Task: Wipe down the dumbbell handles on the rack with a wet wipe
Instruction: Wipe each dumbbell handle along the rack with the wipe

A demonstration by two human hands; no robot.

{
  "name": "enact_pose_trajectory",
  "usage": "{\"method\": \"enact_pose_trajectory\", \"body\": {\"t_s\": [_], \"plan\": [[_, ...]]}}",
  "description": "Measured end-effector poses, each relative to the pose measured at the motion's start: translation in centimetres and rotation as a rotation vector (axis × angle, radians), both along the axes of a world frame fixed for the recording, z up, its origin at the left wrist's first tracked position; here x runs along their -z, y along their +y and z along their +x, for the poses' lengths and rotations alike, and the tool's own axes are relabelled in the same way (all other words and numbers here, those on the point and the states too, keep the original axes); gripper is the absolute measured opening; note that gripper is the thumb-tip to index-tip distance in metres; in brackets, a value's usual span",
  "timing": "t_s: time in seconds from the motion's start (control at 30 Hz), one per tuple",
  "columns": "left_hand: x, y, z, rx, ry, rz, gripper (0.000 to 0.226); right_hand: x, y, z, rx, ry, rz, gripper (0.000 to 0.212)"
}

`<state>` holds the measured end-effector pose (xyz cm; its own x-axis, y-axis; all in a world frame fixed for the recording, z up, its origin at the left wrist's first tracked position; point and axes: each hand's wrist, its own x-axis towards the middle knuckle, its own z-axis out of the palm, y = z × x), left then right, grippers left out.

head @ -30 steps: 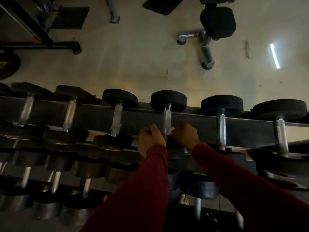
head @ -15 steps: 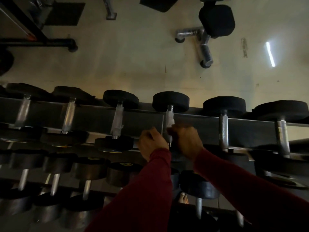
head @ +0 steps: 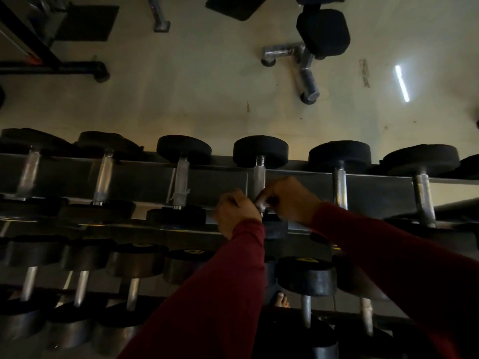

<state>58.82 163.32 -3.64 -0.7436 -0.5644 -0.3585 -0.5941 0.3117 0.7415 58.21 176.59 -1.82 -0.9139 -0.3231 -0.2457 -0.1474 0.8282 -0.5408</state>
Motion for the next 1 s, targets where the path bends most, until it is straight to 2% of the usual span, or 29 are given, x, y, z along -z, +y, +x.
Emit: {"method": "enact_pose_trajectory", "body": {"t_s": [0.1, 0.17, 0.2, 0.23, 0.3, 0.4, 0.5, 0.53, 0.6, 0.7, 0.8, 0.93, 1.0], "plan": [[-0.4, 0.0, 0.3, 0.039, 0.042, 0.019, 0.036, -1.6, 1.4, 2.3, 0.525, -0.155, -0.229, 0.018], [-0.9, -0.1, 0.6, 0.105, 0.066, 0.002, 0.033, -2.9, 2.6, 4.7, 0.951, -0.362, -0.578, 0.015], [-1.4, -0.1, 0.8, 0.141, 0.079, -0.002, 0.031, -3.7, 3.4, 6.2, 1.097, -0.445, -0.781, 0.017], [-1.8, -0.1, 1.1, 0.176, 0.100, -0.001, 0.030, -4.2, 4.4, 7.6, 1.169, -0.477, -0.938, 0.020], [-1.9, -0.2, 1.8, 0.278, 0.158, -0.022, 0.036, -5.0, 6.7, 10.3, 1.229, -0.447, -1.081, 0.026], [-1.9, 1.1, 3.4, 0.486, 0.211, -0.173, 0.031, -5.2, 10.4, 13.2, 1.368, -0.353, -1.084, 0.015], [-3.1, 4.8, 5.7, 0.560, 0.316, -0.229, 0.031, -4.8, 13.1, 14.2, 1.375, -0.334, -1.111, 0.029], [-3.4, 6.5, 6.5, 0.580, 0.327, -0.221, 0.032, -4.8, 13.6, 14.2, 1.346, -0.340, -1.083, 0.030], [-3.8, 9.9, 7.9, 0.581, 0.308, -0.149, 0.034, -4.5, 14.3, 14.0, 1.254, -0.345, -0.898, 0.012], [-3.7, 13.9, 8.8, 0.485, 0.081, -0.020, 0.032, -3.7, 15.4, 13.1, 1.143, -0.255, -0.506, 0.007], [-2.5, 15.9, 8.3, 0.358, -0.210, 0.056, 0.038, -3.6, 16.3, 11.7, 0.894, -0.147, -0.098, 0.015], [-1.1, 17.4, 7.6, 0.201, -0.259, 0.024, 0.043, -2.5, 16.6, 9.8, 0.478, -0.269, 0.209, 0.046], [-0.7, 17.9, 7.4, 0.114, -0.226, -0.040, 0.041, -1.4, 16.5, 8.8, 0.418, -0.289, 0.256, 0.051]]}}
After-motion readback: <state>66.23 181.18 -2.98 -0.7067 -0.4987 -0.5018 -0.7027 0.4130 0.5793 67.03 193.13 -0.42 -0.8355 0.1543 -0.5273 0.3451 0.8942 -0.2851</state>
